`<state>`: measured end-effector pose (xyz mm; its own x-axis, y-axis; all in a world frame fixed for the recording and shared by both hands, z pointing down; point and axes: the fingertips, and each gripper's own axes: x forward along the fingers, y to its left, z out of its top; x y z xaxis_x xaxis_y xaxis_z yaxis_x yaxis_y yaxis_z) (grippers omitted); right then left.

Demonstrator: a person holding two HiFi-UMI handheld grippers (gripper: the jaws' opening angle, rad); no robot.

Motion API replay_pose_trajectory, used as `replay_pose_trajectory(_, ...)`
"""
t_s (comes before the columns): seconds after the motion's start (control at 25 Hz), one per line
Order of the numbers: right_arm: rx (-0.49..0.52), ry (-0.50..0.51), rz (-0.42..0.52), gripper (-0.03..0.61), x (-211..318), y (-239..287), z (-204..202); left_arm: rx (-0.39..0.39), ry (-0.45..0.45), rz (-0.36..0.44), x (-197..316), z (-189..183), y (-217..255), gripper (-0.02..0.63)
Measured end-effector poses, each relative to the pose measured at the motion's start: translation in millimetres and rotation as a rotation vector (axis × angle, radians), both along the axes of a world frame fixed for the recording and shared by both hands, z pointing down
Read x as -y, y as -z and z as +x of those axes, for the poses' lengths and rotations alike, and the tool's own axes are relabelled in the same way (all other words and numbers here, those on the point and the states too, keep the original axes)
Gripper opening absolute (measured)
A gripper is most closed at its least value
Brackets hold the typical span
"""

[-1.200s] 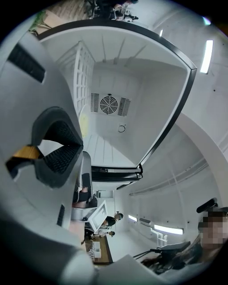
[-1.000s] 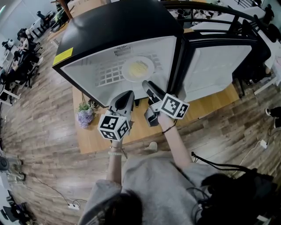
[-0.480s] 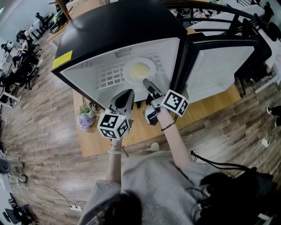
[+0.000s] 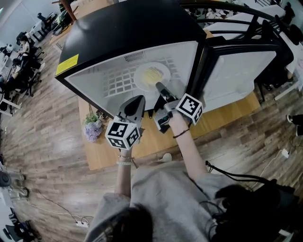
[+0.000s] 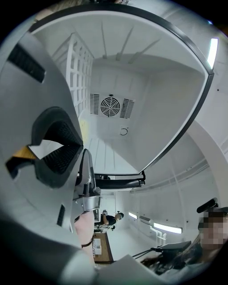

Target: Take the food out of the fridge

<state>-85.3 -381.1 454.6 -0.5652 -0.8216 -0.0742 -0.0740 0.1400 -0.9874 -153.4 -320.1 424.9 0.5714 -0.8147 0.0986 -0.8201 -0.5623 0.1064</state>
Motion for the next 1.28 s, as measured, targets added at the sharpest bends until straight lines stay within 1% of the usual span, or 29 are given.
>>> replay_pose_trajectory(0.12,0.014,-0.004,-0.022,0.066,-0.6,0.8,-0.5,-0.002,0.003,0.002,-0.5,-2.3,1.2,0.008)
replay_pose_trajectory(0.24,0.047,-0.012,-0.042,0.060,-0.5,-0.4,0.0,-0.003,0.005,0.003,0.4,-4.1,1.6,0.008)
replay_pose_trajectory(0.44,0.095,-0.016,-0.058,0.054,0.7,-2.4,1.1,-0.002,0.002,0.005,2.6,-4.9,1.8,0.008)
replay_pose_trajectory(0.64,0.092,-0.006,-0.060,0.049,-1.4,-1.4,0.0,-0.001,-0.007,0.008,1.1,-1.4,3.4,0.008)
replay_pose_trajectory(0.84,0.111,0.007,-0.073,0.049,-4.3,-2.3,-2.2,-0.001,-0.008,0.016,-0.4,0.3,6.2,0.008)
replay_pose_trajectory(1.0,0.128,0.029,-0.059,0.049,-6.6,3.5,-4.9,-0.001,-0.008,0.024,-3.5,2.3,9.9,0.008)
replay_pose_trajectory(1.28,0.139,0.066,-0.061,0.049,-20.7,13.9,-5.3,-0.006,-0.002,0.037,-16.5,5.7,18.4,0.008)
